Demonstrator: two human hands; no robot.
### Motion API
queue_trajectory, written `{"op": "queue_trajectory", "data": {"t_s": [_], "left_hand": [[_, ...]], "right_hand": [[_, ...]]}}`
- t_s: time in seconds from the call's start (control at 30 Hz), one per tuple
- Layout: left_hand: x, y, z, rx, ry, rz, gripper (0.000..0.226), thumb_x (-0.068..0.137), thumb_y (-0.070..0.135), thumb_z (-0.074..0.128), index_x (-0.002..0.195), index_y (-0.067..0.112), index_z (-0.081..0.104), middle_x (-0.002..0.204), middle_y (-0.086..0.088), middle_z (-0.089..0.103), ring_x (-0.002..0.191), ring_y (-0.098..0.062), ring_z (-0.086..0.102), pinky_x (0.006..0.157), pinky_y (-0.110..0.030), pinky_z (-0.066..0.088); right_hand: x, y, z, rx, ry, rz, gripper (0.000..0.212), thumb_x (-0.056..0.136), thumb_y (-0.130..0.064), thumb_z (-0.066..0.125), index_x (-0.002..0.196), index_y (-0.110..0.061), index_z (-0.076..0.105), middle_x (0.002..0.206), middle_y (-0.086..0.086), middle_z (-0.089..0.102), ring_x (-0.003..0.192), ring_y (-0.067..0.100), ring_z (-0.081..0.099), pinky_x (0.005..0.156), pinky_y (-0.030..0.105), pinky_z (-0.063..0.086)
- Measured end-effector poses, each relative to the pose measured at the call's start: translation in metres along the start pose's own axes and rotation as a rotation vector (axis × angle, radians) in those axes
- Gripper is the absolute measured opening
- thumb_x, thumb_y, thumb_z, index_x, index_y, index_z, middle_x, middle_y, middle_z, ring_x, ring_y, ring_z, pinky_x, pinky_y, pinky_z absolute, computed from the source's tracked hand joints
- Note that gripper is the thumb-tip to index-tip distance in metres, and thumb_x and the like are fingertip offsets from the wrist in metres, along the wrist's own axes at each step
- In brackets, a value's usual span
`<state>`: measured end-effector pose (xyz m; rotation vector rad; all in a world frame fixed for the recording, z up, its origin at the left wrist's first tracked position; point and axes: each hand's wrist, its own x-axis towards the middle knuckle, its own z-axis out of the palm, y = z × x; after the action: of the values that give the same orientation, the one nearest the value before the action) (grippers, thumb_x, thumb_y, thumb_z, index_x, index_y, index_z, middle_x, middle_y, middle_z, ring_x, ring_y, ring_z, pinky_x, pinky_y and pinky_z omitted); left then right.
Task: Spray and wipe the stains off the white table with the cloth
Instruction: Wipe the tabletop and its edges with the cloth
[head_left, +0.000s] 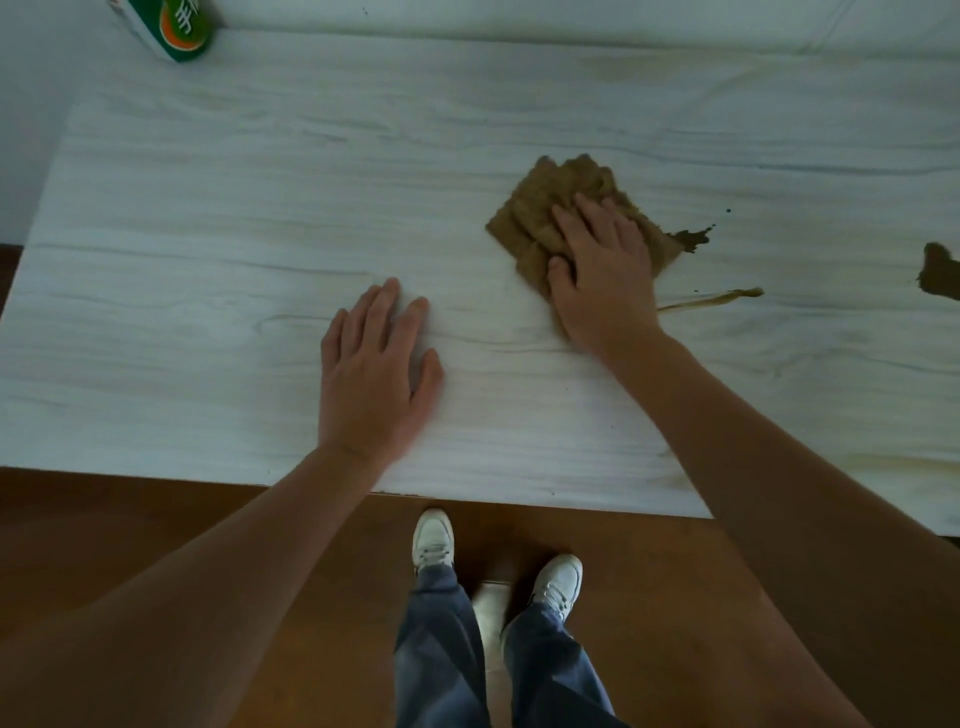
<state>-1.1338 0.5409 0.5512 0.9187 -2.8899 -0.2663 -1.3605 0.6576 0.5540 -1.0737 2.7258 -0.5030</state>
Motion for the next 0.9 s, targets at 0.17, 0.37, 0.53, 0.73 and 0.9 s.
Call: {"op": "queue_trajectory", "data": {"t_s": [0.17, 0.37, 0.53, 0.73, 0.9], "left_hand": [[0.0, 0.002, -0.002, -0.003, 0.006, -0.008, 0.055, 0.101, 0.04, 0.04, 0.151, 0.018, 0.044, 0.164, -0.01, 0.034, 0.154, -0.027, 0.026, 0.126, -0.047, 0.018], [0.001, 0.004, -0.003, -0.036, 0.037, -0.016, 0.053, 0.098, 0.036, 0.046, 0.147, 0.016, 0.05, 0.161, -0.011, 0.039, 0.152, -0.028, 0.031, 0.125, -0.05, 0.021], [0.002, 0.003, -0.002, -0.034, 0.017, -0.016, 0.054, 0.099, 0.036, 0.042, 0.149, 0.017, 0.048, 0.163, -0.011, 0.036, 0.154, -0.028, 0.028, 0.127, -0.049, 0.018], [0.002, 0.003, -0.003, 0.018, -0.002, -0.007, 0.056, 0.101, 0.04, 0.036, 0.151, 0.017, 0.045, 0.163, -0.012, 0.034, 0.153, -0.029, 0.027, 0.126, -0.049, 0.019], [0.002, 0.003, -0.003, 0.026, -0.017, -0.016, 0.056, 0.101, 0.04, 0.036, 0.152, 0.017, 0.043, 0.164, -0.012, 0.033, 0.154, -0.029, 0.027, 0.126, -0.048, 0.018]], "right_hand": [[-0.033, -0.026, 0.013, -0.007, -0.022, -0.173, 0.055, 0.095, -0.031, 0.041, 0.148, -0.015, 0.047, 0.156, 0.01, 0.041, 0.148, 0.032, 0.028, 0.122, 0.051, 0.02], [-0.116, 0.014, -0.008, -0.06, -0.211, -0.451, 0.055, 0.099, -0.031, 0.041, 0.153, -0.02, 0.04, 0.163, 0.001, 0.031, 0.153, 0.022, 0.02, 0.124, 0.048, 0.021], [-0.09, 0.057, -0.029, -0.069, -0.166, -0.326, 0.056, 0.099, -0.032, 0.038, 0.153, -0.019, 0.04, 0.162, 0.004, 0.033, 0.152, 0.025, 0.024, 0.121, 0.051, 0.024], [-0.022, -0.002, 0.001, -0.014, 0.002, -0.102, 0.056, 0.096, -0.029, 0.041, 0.15, -0.015, 0.045, 0.158, 0.01, 0.038, 0.149, 0.033, 0.028, 0.123, 0.048, 0.018], [-0.045, -0.05, 0.022, -0.007, -0.056, -0.198, 0.055, 0.096, -0.028, 0.042, 0.15, -0.016, 0.044, 0.16, 0.007, 0.036, 0.151, 0.029, 0.023, 0.125, 0.047, 0.014]]}}
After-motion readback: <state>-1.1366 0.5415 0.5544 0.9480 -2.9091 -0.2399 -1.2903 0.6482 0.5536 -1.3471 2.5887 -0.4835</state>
